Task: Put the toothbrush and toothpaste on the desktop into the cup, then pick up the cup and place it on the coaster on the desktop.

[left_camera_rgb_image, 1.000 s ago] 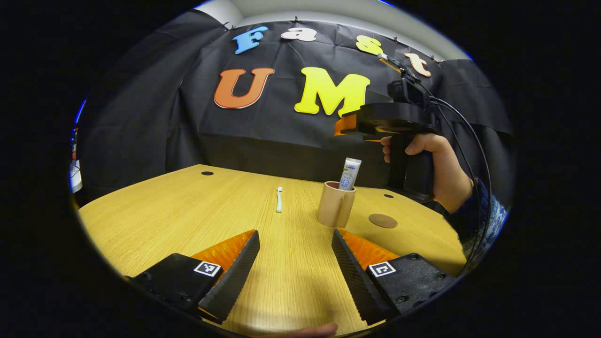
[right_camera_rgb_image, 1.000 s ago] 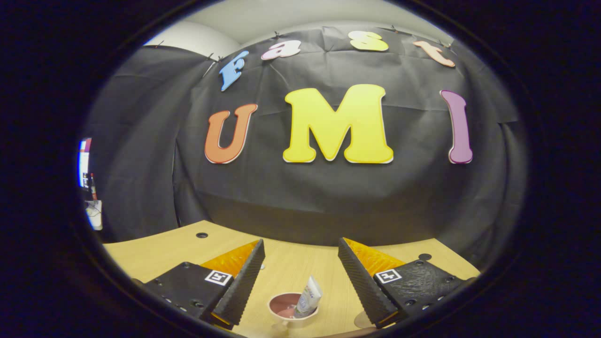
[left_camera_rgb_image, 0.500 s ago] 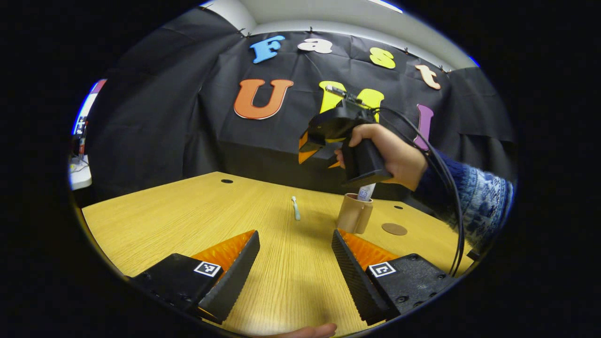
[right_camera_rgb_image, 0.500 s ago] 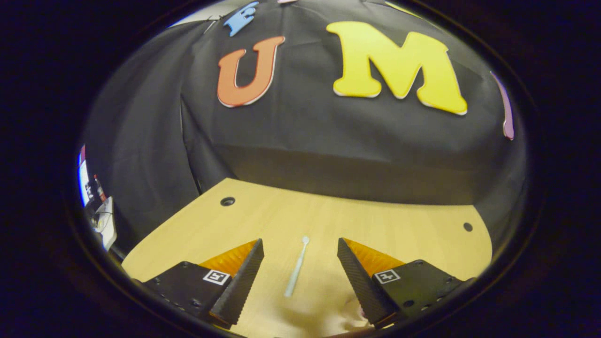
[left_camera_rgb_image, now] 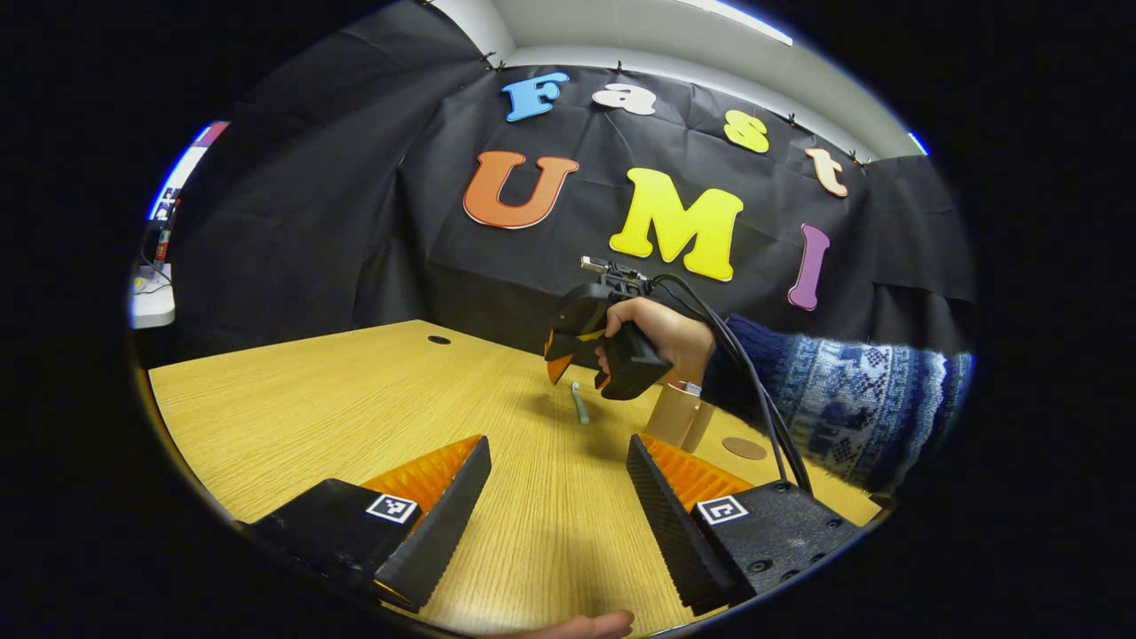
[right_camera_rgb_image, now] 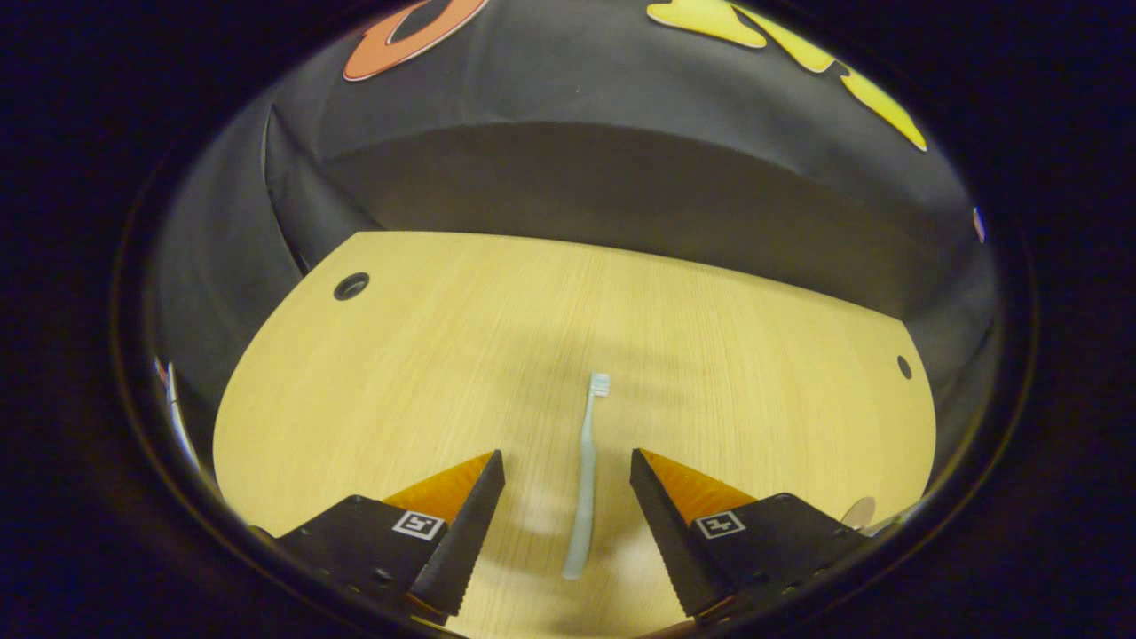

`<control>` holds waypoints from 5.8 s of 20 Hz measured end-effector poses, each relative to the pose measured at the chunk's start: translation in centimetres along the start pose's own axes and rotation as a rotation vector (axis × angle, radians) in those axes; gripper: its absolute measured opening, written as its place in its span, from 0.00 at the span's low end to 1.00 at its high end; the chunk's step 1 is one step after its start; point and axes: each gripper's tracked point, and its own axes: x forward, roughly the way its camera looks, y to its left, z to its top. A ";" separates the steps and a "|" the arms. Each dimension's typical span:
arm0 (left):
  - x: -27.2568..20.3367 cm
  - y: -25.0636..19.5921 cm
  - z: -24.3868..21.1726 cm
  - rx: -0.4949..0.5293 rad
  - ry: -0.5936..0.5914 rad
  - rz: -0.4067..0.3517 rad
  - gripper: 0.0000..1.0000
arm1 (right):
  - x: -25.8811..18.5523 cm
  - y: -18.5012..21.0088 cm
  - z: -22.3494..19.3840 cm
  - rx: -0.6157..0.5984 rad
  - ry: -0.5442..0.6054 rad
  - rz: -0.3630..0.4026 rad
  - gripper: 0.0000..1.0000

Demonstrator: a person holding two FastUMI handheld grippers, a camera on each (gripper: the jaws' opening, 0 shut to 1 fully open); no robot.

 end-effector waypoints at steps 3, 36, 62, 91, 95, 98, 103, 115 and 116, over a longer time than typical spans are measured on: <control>-0.2 -0.1 0.0 0.004 -0.005 -0.008 0.98 | 1.1 -0.7 -0.6 0.043 0.043 -0.001 0.79; 1.2 -3.9 -7.1 0.064 0.251 0.029 0.98 | -22.3 -13.0 2.9 0.088 -0.798 0.213 0.00; 4.2 -9.7 2.4 0.185 0.075 -0.022 0.98 | -33.9 -20.1 -3.2 0.089 -1.176 0.109 0.94; 19.1 -14.9 -11.9 0.394 1.060 0.037 0.80 | -31.3 -31.5 -19.2 -0.038 -1.026 0.056 0.96; 19.6 -16.0 -11.6 0.316 1.064 0.028 0.51 | -31.4 -33.1 -19.1 -0.022 -1.033 0.033 0.96; 20.1 -16.7 -12.2 0.305 1.057 0.037 0.28 | -31.3 -34.0 -19.1 0.008 -1.022 0.035 0.94; 21.0 -19.2 -10.9 0.284 0.990 0.023 0.28 | -31.5 -35.3 -19.1 0.016 -1.035 0.025 0.94; 23.6 -30.1 -9.5 0.411 0.934 -0.148 0.31 | -31.7 -41.0 -18.4 0.114 -1.038 -0.039 0.94; 23.3 -31.6 -9.6 0.416 0.940 -0.162 0.28 | -31.9 -41.7 -18.4 0.127 -1.040 -0.045 0.96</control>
